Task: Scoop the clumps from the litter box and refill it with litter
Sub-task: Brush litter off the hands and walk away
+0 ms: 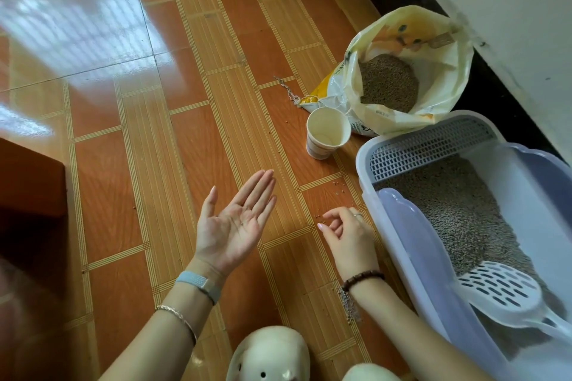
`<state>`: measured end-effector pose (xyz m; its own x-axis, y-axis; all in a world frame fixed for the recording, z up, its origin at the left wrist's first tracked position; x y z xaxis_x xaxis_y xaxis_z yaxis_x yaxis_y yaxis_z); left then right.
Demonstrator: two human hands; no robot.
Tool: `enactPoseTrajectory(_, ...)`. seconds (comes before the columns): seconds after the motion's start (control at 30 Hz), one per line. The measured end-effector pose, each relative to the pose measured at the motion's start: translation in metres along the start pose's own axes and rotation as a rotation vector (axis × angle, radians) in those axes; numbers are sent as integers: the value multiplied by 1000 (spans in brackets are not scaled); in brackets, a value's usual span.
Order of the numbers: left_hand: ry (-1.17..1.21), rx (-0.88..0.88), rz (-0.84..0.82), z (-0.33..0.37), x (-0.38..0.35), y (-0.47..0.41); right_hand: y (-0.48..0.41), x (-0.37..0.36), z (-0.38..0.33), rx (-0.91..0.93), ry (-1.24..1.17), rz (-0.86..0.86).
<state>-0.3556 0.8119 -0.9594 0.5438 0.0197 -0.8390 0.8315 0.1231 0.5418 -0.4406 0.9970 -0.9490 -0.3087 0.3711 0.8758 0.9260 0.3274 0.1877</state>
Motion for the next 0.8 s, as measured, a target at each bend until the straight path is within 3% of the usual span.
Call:
enactPoseTrajectory(0.6,43,94,-61,-8,2,0,-20,-11,-4,10,107,-8)
enactPoseTrajectory(0.8,46,124,-44,-19,1,-6,-9,7,-18,82,2,48)
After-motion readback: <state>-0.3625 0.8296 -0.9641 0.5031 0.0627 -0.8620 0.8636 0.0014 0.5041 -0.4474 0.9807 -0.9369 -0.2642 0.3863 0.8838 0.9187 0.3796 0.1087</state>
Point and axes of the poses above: each hand's wrist, its own y-axis away from the middle knuckle, its own x-axis out of the back of the hand, z = x × y, the point moved 5 cm from there along -y, towards the middle knuckle, and after that the axes turned 13 degrees about y, right-handed, at the moved point
